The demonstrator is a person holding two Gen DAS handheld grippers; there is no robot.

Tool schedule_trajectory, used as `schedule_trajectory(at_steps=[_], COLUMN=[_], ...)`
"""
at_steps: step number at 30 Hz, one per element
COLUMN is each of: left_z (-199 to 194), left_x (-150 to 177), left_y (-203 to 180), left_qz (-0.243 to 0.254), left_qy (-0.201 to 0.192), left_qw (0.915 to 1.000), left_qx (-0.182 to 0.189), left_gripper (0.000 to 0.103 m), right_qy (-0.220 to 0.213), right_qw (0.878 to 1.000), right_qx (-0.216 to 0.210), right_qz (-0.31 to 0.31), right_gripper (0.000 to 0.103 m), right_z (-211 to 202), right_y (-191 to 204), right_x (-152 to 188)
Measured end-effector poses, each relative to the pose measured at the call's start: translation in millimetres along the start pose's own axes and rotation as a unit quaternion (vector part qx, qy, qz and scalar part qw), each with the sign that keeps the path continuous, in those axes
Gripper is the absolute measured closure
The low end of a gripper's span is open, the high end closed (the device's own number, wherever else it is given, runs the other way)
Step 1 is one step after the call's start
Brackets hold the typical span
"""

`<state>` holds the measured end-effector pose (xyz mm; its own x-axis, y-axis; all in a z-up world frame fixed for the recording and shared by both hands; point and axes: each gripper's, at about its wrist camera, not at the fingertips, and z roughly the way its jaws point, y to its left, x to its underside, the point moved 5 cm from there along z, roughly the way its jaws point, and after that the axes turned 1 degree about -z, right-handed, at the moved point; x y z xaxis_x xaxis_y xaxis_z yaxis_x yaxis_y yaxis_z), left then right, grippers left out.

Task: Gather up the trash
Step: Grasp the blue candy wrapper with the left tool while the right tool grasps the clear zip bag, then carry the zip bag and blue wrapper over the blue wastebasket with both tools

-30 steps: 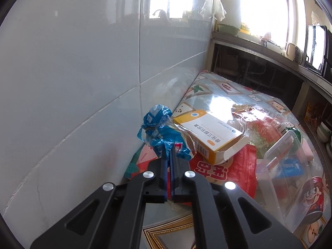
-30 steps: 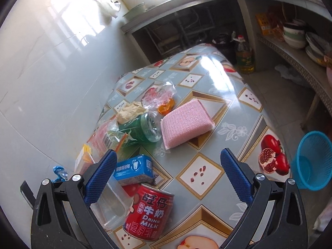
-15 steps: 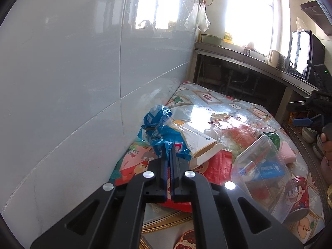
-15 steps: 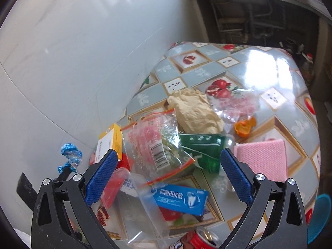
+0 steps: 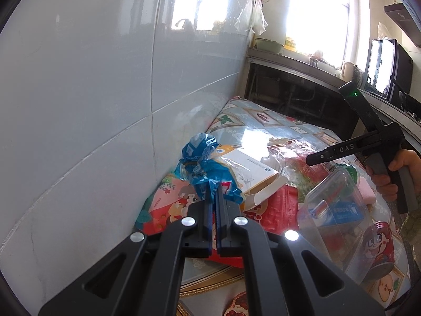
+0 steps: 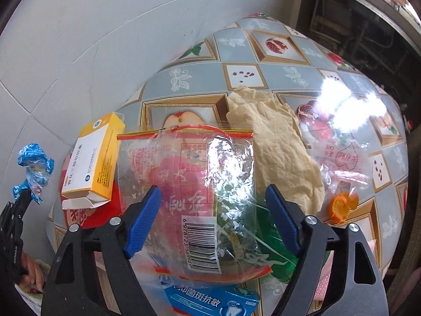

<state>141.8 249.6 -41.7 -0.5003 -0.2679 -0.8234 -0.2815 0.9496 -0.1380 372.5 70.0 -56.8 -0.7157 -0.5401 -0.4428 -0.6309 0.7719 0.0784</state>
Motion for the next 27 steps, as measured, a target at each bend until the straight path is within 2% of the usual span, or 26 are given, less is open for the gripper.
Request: schedule_trajectory(at_steps=[6,11,17,27], left_z=[1.1,-1.5,-7.3,-23.1], left_x=[-1.1,-0.6,-2.5,-4.3], left_y=[1.9,3.8,4.3,1.6], left_qz=[-0.004,-0.005,-0.004,0.0], left_qy=[0.0,-0.003,-0.011,-0.027], left_qw=[1.0,1.0,0.9999,0.9996], left_qx=[0.003,0.004,0.003,0.002], left_gripper=[0.102,0.102,0.102,0.102], right_qy=[-0.025,-0.046,-0.071,-0.161], right_qw=[0.999,0.998,0.996,0.981], right_qx=[0.02,0.035,0.055,0.102], right_qz=[-0.003,-0.011,-0.028,-0.025], right_gripper=[0.056,0.069,0.075,0.077], right_z=[-12.8,-23.9,-36.3,-99.0], right_y=[-0.6,0.2,5.7,0.9], right_x=[-5.1,-4.0,-3.0,-3.5])
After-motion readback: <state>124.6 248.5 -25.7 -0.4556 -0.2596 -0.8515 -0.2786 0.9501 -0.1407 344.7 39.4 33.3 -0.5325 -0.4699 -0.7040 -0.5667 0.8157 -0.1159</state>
